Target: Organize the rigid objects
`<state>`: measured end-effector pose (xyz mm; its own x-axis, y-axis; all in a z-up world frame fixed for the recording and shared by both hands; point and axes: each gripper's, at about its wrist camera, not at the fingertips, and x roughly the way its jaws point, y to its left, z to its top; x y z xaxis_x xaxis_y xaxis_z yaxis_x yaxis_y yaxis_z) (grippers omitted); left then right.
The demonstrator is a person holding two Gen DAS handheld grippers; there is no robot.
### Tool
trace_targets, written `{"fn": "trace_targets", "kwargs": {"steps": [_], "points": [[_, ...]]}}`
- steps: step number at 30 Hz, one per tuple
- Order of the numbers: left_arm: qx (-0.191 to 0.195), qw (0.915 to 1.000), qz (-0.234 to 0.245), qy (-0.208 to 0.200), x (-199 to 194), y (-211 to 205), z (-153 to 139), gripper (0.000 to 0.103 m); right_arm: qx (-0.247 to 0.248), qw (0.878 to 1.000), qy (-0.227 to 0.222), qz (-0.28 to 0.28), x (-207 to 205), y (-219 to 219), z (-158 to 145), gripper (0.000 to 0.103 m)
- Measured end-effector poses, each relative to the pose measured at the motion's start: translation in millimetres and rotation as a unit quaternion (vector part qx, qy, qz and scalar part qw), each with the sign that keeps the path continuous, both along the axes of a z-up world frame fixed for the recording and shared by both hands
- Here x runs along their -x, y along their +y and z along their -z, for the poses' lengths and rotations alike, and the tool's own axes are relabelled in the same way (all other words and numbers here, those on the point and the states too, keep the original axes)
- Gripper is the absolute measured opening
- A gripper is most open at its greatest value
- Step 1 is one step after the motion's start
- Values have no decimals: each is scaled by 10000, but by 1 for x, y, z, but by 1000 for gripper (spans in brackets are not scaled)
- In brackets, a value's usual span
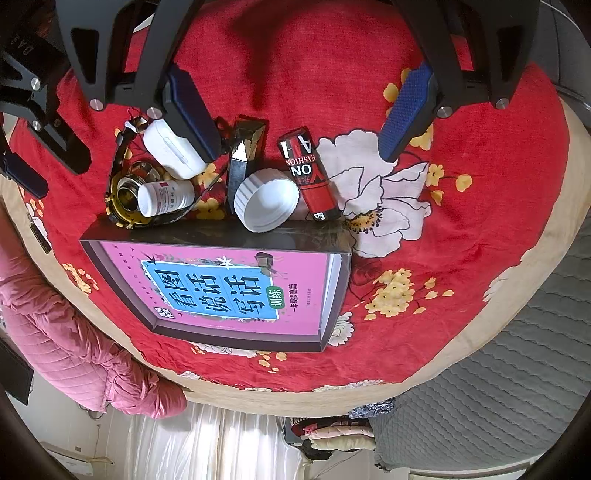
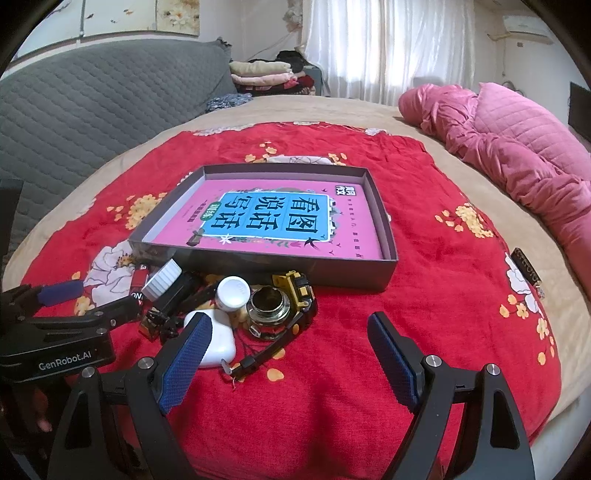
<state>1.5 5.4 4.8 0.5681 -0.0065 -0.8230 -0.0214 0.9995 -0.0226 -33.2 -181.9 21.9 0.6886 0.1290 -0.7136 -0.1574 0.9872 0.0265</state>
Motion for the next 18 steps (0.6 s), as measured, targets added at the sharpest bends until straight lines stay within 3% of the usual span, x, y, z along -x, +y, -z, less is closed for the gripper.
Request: {"fn": "trace_targets", "kwargs": {"steps": [18], "points": [[114,9997,-186,85,1,22,2,87,-262,9996,49,114,-4,-14,3,87]]}}
